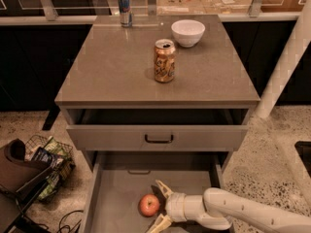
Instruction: Pick apple from middle drawer and place on counter
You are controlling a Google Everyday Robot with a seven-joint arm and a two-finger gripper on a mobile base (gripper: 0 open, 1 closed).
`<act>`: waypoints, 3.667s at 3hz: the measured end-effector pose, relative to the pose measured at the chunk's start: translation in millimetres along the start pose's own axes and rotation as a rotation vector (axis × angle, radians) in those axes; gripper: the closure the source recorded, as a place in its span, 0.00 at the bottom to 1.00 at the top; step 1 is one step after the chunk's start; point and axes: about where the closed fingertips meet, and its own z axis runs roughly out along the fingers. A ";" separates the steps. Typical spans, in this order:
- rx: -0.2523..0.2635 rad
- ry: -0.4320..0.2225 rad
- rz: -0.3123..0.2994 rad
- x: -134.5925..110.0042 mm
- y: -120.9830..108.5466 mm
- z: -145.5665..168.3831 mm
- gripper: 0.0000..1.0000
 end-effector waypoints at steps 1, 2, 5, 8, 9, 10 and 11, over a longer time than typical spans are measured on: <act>-0.014 -0.011 0.012 3.1 -2.3 12.2 0.18; -0.029 -0.035 0.030 6.2 -5.0 18.2 0.48; -0.036 -0.037 0.029 4.3 -2.3 21.4 1.00; -0.098 -0.006 0.117 -46.3 14.5 1.8 1.00; -0.126 -0.034 0.145 -85.1 30.2 -27.8 1.00; -0.163 -0.097 0.148 -122.9 40.2 -56.0 1.00; -0.186 -0.136 0.142 -165.4 48.5 -80.7 1.00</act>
Offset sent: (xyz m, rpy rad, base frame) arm 0.0138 0.0123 -0.0180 0.0702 0.0492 0.0210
